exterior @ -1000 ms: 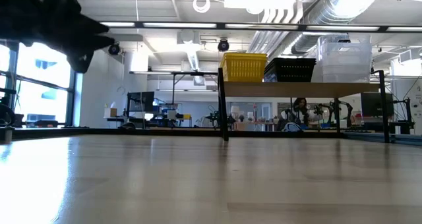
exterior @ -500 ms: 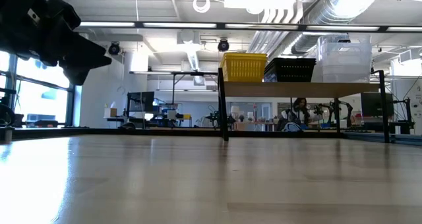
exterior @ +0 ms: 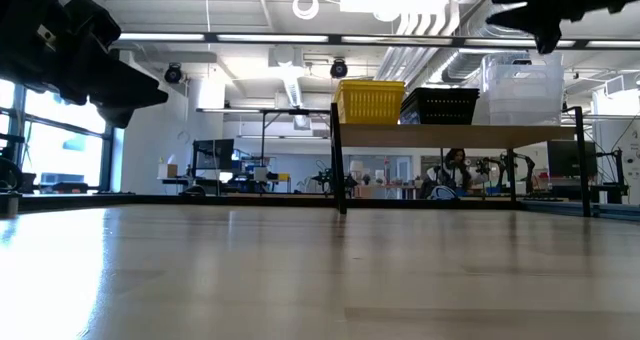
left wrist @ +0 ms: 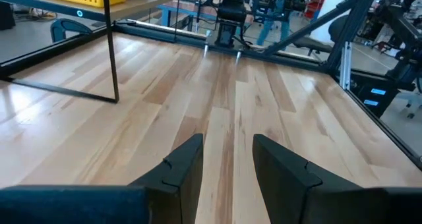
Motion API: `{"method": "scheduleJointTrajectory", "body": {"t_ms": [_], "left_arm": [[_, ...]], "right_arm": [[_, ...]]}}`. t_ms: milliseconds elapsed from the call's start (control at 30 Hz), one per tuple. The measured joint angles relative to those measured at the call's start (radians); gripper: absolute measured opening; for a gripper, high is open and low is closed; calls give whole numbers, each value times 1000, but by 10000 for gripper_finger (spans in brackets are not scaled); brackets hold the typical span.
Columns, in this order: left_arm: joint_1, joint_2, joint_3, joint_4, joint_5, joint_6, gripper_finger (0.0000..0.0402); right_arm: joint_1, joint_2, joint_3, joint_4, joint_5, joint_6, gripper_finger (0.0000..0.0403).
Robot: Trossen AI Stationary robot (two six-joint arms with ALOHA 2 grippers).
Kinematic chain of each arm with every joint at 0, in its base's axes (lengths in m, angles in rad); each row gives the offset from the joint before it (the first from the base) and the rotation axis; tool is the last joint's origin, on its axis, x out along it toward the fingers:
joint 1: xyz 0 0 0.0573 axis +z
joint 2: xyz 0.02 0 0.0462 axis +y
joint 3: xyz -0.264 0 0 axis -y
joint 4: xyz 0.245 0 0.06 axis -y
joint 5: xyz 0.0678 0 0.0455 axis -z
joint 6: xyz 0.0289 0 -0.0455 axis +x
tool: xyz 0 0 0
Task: Stack baskets on shelf by color
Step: Return to Home Position
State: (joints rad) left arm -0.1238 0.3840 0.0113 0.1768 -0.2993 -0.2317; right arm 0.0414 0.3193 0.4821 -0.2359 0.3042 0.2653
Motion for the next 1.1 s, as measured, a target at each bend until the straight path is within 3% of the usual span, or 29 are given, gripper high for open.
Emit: {"method": "scheduleJointTrajectory", "body": {"t_ms": [233,400,600,833,1100], "left_arm": [[0,0,0,0,0,0,122],[0,0,0,0,0,0,122],[0,0,0,0,0,0,122],[0,0,0,0,0,0,122],[0,-1,0,1,0,0,122]], "right_arm": [[0,-40,-158,91,-2,39,153],[0,-73,-250,133,-79,75,153],[0,-171,-342,159,-79,75,153],[0,-320,-407,144,-134,69,153],[0,-308,-411,85,-147,48,153]]}}
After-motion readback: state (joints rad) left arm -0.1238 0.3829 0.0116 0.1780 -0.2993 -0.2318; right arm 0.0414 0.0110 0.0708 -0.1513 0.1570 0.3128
